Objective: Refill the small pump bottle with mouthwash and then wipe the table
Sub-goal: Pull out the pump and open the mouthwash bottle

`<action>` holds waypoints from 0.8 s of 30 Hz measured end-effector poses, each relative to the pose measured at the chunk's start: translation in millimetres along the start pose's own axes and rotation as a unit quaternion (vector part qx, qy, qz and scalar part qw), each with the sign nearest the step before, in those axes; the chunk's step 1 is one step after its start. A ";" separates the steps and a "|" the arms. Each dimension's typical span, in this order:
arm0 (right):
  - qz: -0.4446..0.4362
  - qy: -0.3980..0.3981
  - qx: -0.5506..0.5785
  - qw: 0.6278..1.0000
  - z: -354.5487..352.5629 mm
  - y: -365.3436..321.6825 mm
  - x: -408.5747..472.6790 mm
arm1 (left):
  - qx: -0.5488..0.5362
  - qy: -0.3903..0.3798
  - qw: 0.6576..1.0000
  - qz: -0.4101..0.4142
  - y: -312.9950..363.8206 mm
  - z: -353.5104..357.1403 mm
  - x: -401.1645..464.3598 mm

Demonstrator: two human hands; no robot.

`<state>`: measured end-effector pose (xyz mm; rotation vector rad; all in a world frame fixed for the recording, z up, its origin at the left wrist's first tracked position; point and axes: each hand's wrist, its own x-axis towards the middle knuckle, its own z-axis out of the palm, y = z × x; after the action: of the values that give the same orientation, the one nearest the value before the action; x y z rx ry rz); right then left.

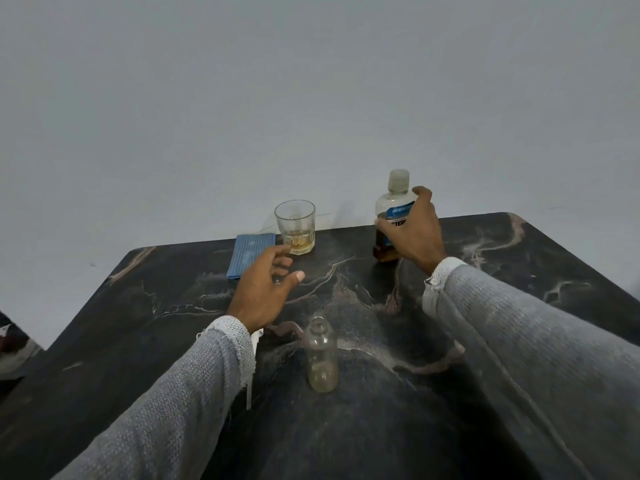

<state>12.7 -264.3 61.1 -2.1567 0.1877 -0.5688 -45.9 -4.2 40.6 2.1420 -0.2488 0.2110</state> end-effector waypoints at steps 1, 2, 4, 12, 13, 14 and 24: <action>-0.003 -0.005 0.003 1.000 -6.1 -2.2 -11.9 | -0.002 0.003 1.000 -0.005 1.2 -2.6 -8.2; -0.006 -0.009 0.008 1.000 -13.7 -4.7 -25.6 | -0.006 0.005 1.000 -0.010 3.5 -6.0 -18.4; -0.015 -0.012 0.020 1.000 -29.2 -9.3 -52.6 | -0.019 0.003 1.000 -0.021 8.5 -12.4 -39.0; -0.051 -0.025 0.041 0.998 -76.0 -23.0 -139.5 | -0.062 0.032 0.997 -0.037 29.7 -23.6 -117.9; -0.051 -0.024 0.043 0.997 -78.6 -23.5 -148.8 | -0.072 0.037 0.996 -0.039 31.9 -22.2 -128.1; -0.052 -0.022 0.042 0.998 -80.2 -23.4 -158.1 | -0.082 0.041 0.995 -0.039 33.2 -20.1 -137.9; -0.067 -0.061 0.060 0.994 -84.3 -19.1 -228.3 | -0.134 0.030 0.990 -0.043 44.4 15.8 -200.1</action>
<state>-229.5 -238.2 44.1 -2.0887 -0.0582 -0.5091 -249.5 -22.1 18.4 1.8730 -0.1414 0.1813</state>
